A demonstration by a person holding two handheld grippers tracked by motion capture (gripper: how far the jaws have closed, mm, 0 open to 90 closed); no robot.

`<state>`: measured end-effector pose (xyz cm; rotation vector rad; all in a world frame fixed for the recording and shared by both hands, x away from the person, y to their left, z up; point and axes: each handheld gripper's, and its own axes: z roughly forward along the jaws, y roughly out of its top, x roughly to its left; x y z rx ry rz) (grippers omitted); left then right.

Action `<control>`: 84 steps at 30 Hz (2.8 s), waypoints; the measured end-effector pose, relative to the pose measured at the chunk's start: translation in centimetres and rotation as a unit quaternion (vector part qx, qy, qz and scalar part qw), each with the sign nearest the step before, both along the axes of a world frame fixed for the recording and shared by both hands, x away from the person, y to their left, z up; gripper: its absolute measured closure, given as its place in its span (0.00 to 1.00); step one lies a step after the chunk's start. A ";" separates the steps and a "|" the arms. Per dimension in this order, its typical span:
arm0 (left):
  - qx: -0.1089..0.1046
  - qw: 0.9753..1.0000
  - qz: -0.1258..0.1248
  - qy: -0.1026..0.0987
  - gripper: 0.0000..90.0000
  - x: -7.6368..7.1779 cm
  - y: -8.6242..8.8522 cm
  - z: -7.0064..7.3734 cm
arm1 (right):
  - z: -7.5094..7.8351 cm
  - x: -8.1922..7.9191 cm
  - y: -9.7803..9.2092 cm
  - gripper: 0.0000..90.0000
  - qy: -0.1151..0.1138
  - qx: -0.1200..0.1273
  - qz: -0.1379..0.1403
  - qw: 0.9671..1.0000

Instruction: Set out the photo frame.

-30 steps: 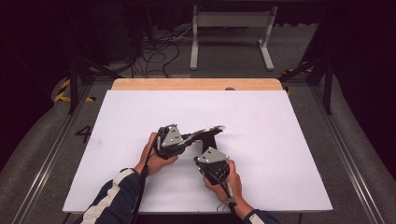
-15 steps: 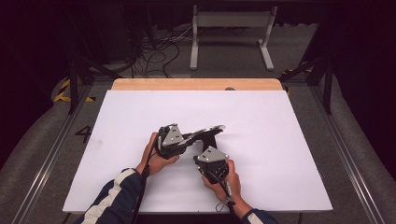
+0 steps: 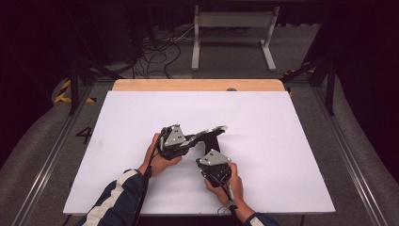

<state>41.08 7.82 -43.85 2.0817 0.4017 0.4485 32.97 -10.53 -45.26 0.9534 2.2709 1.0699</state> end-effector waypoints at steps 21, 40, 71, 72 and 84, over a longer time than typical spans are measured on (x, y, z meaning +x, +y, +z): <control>0.050 0.998 -0.011 -0.027 0.86 -1.2 -0.7 0.5 | 0.2 0.2 -2.4 1.00 0.017 0.019 -0.013 1.000; 0.051 0.998 -0.024 -0.030 0.85 -2.1 -1.4 0.7 | 0.4 0.8 -5.2 1.00 0.019 0.034 -0.031 0.999; 0.091 0.994 -0.034 -0.048 0.84 -2.5 -2.0 0.2 | 0.4 0.8 -5.8 1.00 0.033 0.031 -0.022 0.999; 0.091 0.994 -0.034 -0.047 0.84 -2.7 -2.0 0.3 | 0.4 0.7 -5.9 1.00 0.032 0.031 -0.022 0.999; 0.086 0.995 -0.036 -0.035 0.83 -3.8 -1.9 0.3 | 0.4 0.2 -6.4 1.00 0.038 0.024 -0.015 0.999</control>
